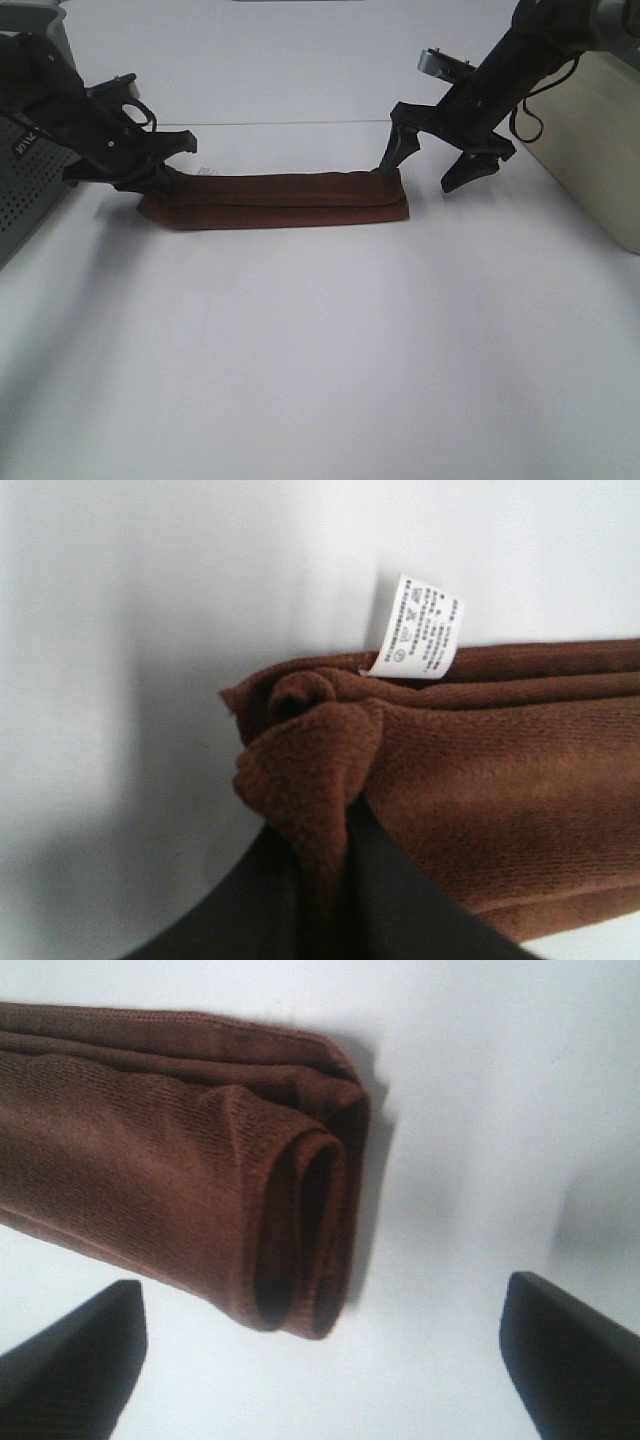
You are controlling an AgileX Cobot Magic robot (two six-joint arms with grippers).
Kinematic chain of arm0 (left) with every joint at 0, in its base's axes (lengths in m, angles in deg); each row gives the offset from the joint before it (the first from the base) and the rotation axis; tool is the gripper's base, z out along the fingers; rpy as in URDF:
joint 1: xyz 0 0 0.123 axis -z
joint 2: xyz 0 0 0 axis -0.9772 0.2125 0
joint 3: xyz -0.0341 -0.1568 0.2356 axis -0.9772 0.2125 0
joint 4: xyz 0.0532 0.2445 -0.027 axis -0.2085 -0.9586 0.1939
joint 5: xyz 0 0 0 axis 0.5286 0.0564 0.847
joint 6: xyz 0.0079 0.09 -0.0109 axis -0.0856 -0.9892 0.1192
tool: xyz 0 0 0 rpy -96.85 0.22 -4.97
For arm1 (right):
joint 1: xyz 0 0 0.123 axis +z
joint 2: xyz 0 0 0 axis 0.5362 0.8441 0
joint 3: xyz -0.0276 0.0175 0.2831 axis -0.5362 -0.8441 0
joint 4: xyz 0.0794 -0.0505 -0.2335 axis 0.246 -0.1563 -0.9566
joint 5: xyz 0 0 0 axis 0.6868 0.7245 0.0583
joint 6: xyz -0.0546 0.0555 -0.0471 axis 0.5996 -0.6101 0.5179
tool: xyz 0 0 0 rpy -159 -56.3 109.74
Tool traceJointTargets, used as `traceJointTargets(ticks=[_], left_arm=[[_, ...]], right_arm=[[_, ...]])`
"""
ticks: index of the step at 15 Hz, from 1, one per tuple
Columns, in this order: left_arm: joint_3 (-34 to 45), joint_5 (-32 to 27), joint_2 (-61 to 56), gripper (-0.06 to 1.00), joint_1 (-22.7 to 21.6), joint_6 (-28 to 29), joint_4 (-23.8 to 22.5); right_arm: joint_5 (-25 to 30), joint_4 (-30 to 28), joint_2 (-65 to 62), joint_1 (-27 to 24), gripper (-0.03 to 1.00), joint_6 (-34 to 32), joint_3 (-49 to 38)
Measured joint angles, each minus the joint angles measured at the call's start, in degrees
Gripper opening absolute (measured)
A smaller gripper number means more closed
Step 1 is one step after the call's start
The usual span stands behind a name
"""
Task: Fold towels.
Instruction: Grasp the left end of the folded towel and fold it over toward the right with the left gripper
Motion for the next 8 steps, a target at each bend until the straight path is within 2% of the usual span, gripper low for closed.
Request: traceJointTargets(ticks=[3, 5, 8], left_arm=[[-2.52, -4.18, -4.53, 0.07, -1.78, 0.69, -4.53], [-5.1, -6.65, -5.84, 0.07, -1.66, 2.52, -5.27], [-10.66, -10.89, -6.65, 0.07, 1.72, 5.96, -5.79]], right_arm=[[0.46, -0.29, 0.0, 0.0, 0.89, 0.0, 0.17], [0.8, -0.34, -0.17, 0.0, 0.89, 0.0, 0.17], [2.01, -0.46, -1.66, 0.0, 0.89, 0.0, 0.17]])
